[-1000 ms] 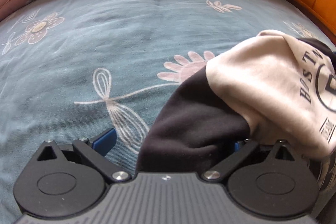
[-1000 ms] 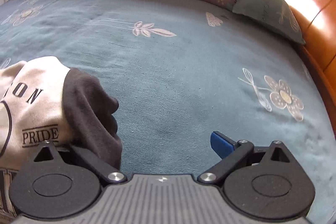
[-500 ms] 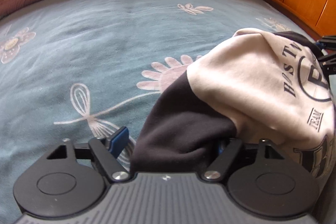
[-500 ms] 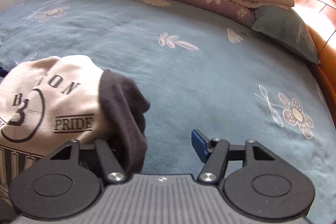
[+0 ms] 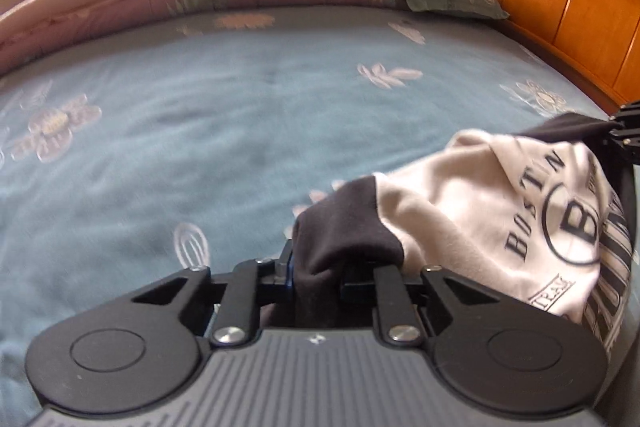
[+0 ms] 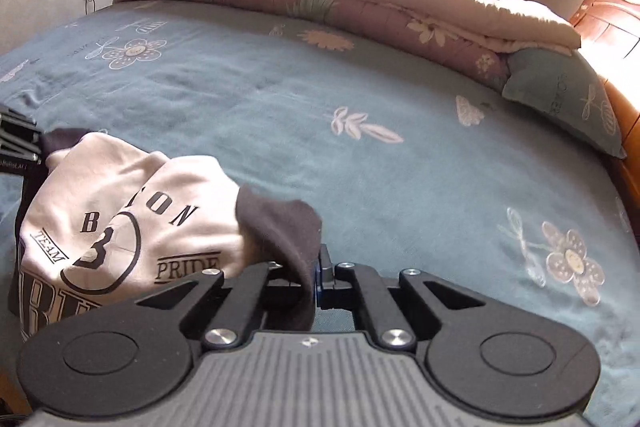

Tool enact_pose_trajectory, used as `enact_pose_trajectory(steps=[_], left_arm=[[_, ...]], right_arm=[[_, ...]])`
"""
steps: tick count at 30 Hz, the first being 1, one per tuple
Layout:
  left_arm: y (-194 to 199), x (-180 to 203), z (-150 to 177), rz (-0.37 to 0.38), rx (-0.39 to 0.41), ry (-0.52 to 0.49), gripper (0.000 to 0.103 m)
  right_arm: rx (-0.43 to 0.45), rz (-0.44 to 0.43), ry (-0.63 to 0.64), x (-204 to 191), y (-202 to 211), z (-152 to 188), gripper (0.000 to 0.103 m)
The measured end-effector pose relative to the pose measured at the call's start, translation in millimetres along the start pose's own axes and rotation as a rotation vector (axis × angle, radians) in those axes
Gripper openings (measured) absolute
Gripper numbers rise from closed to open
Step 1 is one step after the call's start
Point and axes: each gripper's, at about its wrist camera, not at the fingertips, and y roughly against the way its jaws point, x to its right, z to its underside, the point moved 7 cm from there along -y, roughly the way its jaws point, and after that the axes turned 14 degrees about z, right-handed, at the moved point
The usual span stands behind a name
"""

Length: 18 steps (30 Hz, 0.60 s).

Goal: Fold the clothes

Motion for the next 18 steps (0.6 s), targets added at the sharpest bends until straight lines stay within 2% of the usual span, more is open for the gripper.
enact_pose_trajectory(steps=[5, 11, 14, 18], left_arm=[[-4.7, -10.8, -39.3, -0.07, 0.034, -0.067, 0.015], [-25.2, -33.7, -83.0, -0.138, 0.057, -0.086, 0.015], [-36.2, -42.1, -103.0, -0.175, 0.071, -0.097, 0.015], [-58.0, -47.4, -123.8, -0.188, 0.069, -0.11, 0.016]], right_arm=[[0.033, 0.056, 0.015, 13.9, -5.2, -21.4, 0.006], [0.051, 0.128, -0.017, 40.7, -29.8, -46.7, 0.006], [0.053, 0.161, -0.051, 56.8, -47.7, -56.3, 0.006], [0.043, 0.192, -0.12, 77.3, -75.7, -64.5, 0.006]])
